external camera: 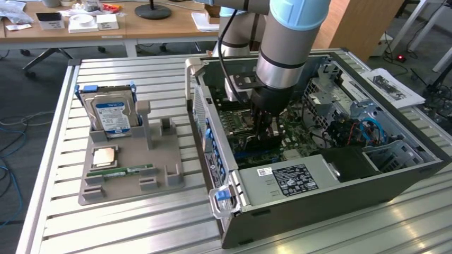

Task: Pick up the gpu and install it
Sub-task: 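Insert the gpu into the slot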

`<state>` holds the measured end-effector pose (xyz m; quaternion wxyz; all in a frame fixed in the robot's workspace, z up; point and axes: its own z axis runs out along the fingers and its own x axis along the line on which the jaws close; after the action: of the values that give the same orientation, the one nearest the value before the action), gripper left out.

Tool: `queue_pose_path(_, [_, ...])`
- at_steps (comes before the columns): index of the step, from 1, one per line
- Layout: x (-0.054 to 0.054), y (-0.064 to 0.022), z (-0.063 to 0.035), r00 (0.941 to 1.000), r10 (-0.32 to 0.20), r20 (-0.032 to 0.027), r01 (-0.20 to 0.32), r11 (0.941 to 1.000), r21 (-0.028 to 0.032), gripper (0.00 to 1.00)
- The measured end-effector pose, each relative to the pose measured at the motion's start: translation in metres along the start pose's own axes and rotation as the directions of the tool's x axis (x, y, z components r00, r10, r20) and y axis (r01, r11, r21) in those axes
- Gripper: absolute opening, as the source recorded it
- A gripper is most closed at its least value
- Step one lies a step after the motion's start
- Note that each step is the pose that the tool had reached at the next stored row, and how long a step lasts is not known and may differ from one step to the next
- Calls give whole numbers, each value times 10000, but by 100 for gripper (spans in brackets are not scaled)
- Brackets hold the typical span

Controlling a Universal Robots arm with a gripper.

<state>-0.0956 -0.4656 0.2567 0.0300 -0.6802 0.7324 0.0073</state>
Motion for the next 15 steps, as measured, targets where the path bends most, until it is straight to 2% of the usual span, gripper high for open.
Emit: queue_pose_path(15, [1, 3, 18, 10000, -1, 0, 1, 10000, 0, 27])
